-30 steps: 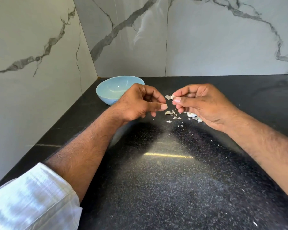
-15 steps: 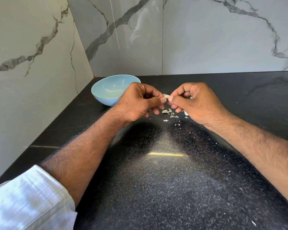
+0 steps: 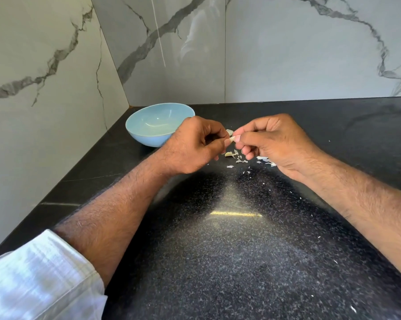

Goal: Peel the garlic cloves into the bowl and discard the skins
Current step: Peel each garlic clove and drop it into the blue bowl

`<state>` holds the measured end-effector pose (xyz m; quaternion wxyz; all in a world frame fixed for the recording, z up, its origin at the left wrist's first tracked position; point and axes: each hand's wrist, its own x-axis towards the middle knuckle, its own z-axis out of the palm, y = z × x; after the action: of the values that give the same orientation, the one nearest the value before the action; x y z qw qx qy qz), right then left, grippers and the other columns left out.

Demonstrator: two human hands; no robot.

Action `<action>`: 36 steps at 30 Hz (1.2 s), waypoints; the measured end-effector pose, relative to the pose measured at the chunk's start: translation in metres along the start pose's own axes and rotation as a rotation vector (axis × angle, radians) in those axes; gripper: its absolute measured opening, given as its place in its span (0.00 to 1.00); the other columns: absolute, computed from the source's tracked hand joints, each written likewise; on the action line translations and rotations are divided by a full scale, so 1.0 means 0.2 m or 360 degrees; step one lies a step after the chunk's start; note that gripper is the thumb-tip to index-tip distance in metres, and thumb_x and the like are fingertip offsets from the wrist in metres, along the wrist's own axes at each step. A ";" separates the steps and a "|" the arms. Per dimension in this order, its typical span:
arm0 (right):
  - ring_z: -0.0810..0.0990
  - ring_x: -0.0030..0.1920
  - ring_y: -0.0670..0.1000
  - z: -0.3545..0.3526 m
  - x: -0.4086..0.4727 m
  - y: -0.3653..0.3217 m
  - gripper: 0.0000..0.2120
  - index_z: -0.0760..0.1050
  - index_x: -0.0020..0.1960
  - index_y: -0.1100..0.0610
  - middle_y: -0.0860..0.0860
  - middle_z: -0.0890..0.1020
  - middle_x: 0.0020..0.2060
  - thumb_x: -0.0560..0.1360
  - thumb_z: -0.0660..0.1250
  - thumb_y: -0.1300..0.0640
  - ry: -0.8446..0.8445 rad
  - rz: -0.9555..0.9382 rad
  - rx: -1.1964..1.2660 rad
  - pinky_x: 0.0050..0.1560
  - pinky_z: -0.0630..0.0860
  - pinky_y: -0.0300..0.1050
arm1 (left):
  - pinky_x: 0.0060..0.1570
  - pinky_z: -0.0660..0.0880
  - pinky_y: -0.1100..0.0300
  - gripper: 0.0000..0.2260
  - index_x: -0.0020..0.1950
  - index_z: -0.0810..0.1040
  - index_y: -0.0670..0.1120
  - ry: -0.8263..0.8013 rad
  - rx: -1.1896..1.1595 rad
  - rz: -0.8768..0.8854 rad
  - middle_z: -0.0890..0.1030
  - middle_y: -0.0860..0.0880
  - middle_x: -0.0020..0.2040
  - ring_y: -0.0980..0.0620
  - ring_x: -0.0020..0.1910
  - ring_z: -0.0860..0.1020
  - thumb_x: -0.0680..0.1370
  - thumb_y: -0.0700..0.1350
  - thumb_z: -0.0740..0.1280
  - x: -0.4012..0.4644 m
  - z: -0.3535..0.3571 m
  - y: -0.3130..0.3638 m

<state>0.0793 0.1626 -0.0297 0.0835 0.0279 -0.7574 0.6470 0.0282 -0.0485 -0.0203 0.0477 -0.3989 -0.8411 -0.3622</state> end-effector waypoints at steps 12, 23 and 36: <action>0.80 0.36 0.50 -0.03 -0.01 -0.01 0.06 0.84 0.53 0.67 0.60 0.83 0.39 0.77 0.74 0.66 -0.0155 0.0323 0.0226 0.37 0.81 0.41 | 0.33 0.70 0.67 0.05 0.44 0.84 0.44 0.0089 0.0129 0.0076 0.80 0.54 0.32 0.58 0.30 0.75 0.80 0.39 0.71 0.01 0.02 0.01; 0.80 0.36 0.47 -0.04 0.01 0.04 0.04 0.85 0.52 0.61 0.53 0.85 0.37 0.80 0.71 0.62 -0.0086 0.0056 -0.0193 0.37 0.79 0.42 | 0.30 0.76 0.62 0.06 0.46 0.83 0.40 0.0051 -0.0235 -0.0122 0.84 0.48 0.34 0.54 0.30 0.80 0.82 0.38 0.70 0.01 0.04 0.01; 0.76 0.38 0.50 -0.08 0.01 0.01 0.06 0.83 0.48 0.61 0.54 0.79 0.37 0.82 0.68 0.63 -0.0334 0.0251 0.0203 0.35 0.70 0.44 | 0.31 0.70 0.61 0.13 0.37 0.77 0.47 0.0072 0.0099 -0.0354 0.75 0.55 0.29 0.56 0.28 0.69 0.73 0.45 0.81 0.02 -0.01 -0.06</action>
<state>0.0784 0.1783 -0.0284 -0.0492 0.0411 -0.7191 0.6920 0.0169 -0.0512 -0.0240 0.0384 -0.2933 -0.8897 -0.3479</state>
